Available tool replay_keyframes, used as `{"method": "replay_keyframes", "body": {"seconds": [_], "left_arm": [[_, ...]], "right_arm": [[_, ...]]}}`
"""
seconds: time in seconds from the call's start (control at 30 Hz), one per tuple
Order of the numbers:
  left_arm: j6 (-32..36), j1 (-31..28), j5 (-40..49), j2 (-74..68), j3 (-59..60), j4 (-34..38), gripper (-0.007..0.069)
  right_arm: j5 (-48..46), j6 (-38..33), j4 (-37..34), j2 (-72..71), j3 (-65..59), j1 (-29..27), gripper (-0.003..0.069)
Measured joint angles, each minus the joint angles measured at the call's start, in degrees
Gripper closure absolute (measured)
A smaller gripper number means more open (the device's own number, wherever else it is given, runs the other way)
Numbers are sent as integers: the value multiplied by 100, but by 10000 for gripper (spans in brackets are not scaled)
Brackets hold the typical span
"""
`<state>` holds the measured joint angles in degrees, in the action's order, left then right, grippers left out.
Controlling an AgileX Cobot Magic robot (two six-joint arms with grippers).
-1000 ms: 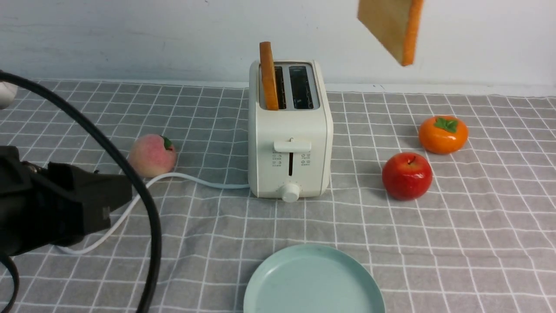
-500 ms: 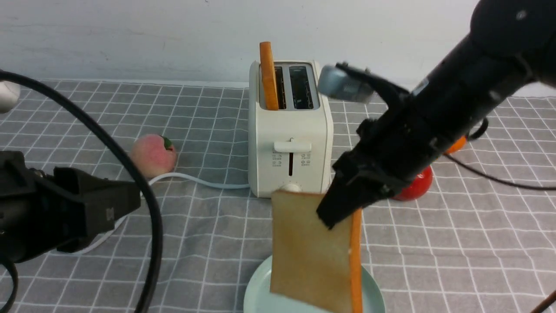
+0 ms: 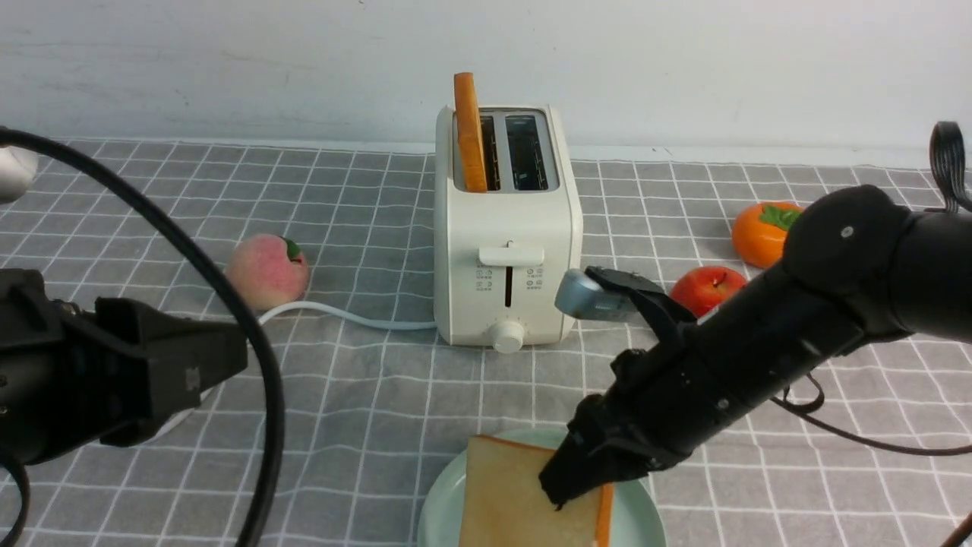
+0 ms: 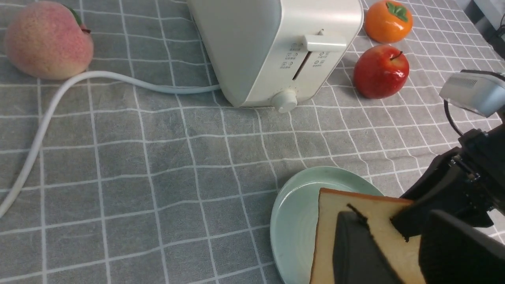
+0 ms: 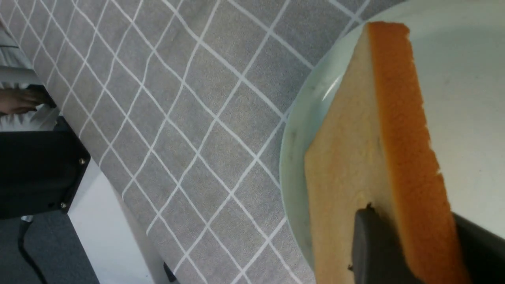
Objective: Take toasted bread from bread machine on grey coffee table place on plate.
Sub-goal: 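Place the held slice of bread on top of the slice on the plate with the right gripper, then reach for a toast slice standing in the toaster with the left gripper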
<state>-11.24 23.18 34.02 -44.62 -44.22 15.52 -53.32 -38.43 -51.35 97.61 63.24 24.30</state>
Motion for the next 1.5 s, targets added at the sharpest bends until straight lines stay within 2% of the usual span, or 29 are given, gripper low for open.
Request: {"method": "replay_keyframes", "body": {"seconds": [0.03, 0.07, 0.1, 0.17, 0.2, 0.23, 0.27, 0.33, 0.43, 0.53, 0.8, 1.03, 1.17, 1.27, 1.43, 1.5], "left_arm": [[0, 0, 5, 0, 0, 40, 386], [0, 0, 5, 0, 0, 53, 386], [0, 0, 18, 0, 0, 98, 386], [0, 0, -5, 0, 0, 141, 386], [0, 0, -5, 0, 0, 141, 386], [0, 0, -84, -12, 0, 167, 386], [0, 0, -141, -32, 0, 167, 386], [17, 0, -190, -121, -30, 150, 386], [101, 0, -82, -477, -257, -60, 386], [172, 0, 265, -1037, -705, -313, 386], [501, 0, 734, -2227, -1867, -351, 386], [497, 0, 985, -3150, -2880, -351, 340], [497, 0, 979, -3659, -3508, -542, 252], [497, 22, 984, -3909, -3768, -605, 210], [451, 334, 1000, -4462, -4208, -984, 187], [5, 572, 1011, -4859, -4569, -1361, 187]], "right_arm": [[30, -28, 46, -67, 0, 0, 351], [35, -36, 59, -81, 0, 0, 333], [35, -67, 187, -194, 28, 0, 267], [-18, -66, 488, -345, 152, 0, 187], [-27, -66, 523, -382, 194, 0, 180], [-142, 59, 866, -538, 412, 0, 127], [-216, 170, 1089, -642, 584, 0, 106], [-344, 388, 1459, -807, 886, 0, 85], [-535, 928, 1916, -1146, 1433, 0, 78], [-642, 1373, 1844, -1475, 1668, 0, 88], [-1267, 1345, 1891, -1842, 1711, 0, 127], [-712, 1755, 1965, -2286, 1711, 0, 131], [-490, 1845, 2617, -2540, 1583, 0, 132], [-260, 1858, 2832, -2695, 1235, 0, 132], [182, 1858, 2855, -3050, 650, 0, 132], [254, 1858, 2887, -3258, 502, 0, 132]]}}
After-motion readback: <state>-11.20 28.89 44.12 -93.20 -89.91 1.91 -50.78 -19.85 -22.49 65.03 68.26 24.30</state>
